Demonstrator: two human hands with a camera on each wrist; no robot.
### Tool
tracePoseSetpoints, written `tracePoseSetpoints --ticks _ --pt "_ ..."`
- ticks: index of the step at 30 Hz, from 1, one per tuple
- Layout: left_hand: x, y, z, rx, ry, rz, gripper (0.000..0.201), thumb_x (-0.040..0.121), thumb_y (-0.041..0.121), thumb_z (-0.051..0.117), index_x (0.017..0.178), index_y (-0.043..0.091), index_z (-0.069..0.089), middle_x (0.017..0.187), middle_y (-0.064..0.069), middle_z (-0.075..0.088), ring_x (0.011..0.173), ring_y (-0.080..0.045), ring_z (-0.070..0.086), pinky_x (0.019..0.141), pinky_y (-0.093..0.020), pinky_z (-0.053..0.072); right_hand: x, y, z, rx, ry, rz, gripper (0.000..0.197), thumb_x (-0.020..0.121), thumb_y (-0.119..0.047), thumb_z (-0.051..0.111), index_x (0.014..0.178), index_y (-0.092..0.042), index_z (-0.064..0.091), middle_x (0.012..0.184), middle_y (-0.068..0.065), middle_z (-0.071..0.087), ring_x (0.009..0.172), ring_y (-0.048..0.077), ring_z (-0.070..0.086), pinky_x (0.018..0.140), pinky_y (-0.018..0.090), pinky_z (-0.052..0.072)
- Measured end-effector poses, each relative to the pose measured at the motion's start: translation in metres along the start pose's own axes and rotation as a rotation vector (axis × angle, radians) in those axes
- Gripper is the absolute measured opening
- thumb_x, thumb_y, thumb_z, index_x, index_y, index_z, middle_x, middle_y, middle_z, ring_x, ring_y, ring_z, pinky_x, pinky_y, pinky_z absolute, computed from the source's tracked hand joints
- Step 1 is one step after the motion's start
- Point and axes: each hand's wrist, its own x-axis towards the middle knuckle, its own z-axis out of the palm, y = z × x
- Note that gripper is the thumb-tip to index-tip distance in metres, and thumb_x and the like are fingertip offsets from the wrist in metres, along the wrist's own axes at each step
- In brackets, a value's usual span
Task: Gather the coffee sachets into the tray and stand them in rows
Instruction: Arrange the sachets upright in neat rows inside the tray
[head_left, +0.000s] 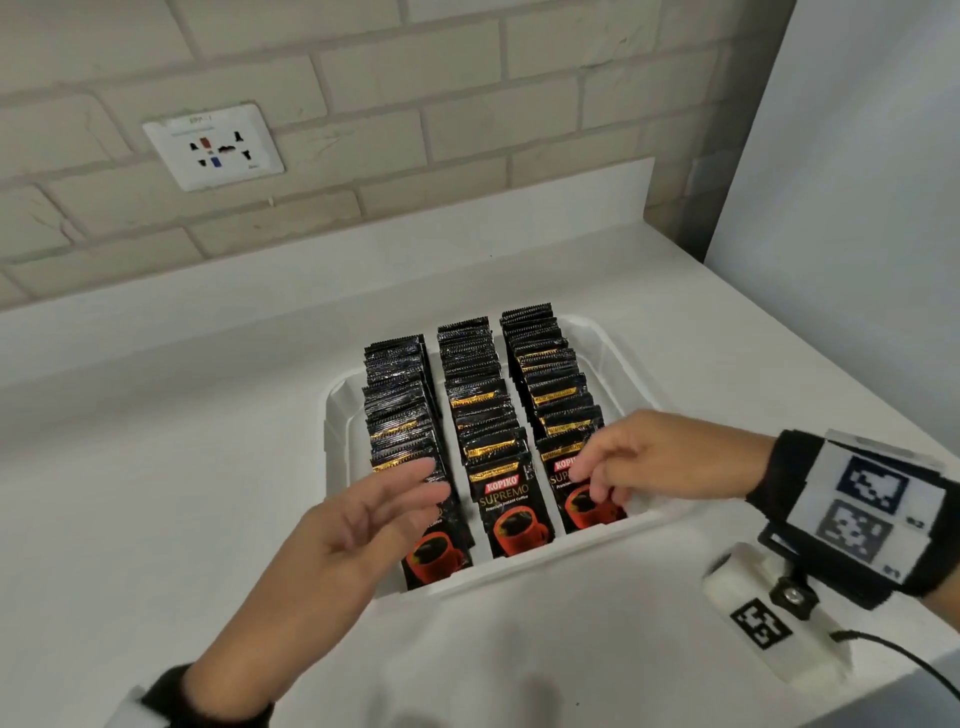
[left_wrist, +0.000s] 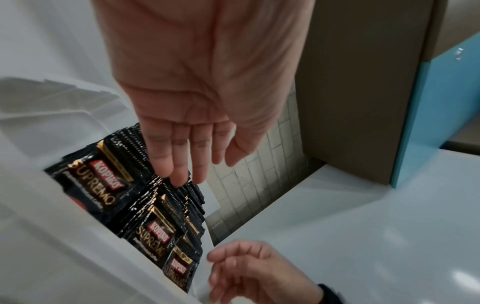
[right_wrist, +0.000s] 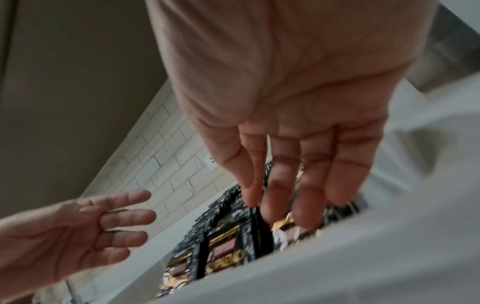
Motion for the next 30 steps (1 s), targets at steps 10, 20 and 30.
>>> tracePoseSetpoints --ticks 10,20,30 --pt "-0.002 0.003 0.002 -0.076 0.013 0.116 0.020 0.079 0.026 0.066 0.098 0.022 0.071 0.093 0.002 0.074 0.086 -0.013 0.070 0.075 -0.015 0.052 0.025 -0.006 -0.024 -0.605 0.255 -0.053 0.022 0.092 -0.033 0.051 0.112 -0.029 0.060 0.067 -0.018 0.040 0.060 -0.004 0.038 0.057 0.015 0.033" --pt "-0.004 -0.013 -0.009 -0.065 0.057 0.100 0.026 0.082 0.003 0.053 0.098 0.018 0.066 0.086 -0.001 0.075 0.077 -0.013 0.070 0.070 -0.015 0.053 0.037 -0.001 -0.021 -0.713 0.159 -0.015 0.011 0.091 -0.030 0.053 0.092 -0.024 0.062 0.068 -0.018 0.046 0.068 0.002 0.048 0.054 0.014 0.033" --pt "-0.006 -0.015 -0.016 -0.066 0.076 0.072 0.021 0.087 -0.001 0.057 0.097 0.015 0.065 0.082 -0.002 0.074 0.074 -0.016 0.069 0.067 -0.017 0.054 0.040 -0.001 -0.021 -0.730 0.151 -0.009 0.027 0.090 -0.038 0.054 0.116 -0.030 0.053 0.083 -0.013 0.045 0.078 0.009 0.049 0.062 0.022 0.038"
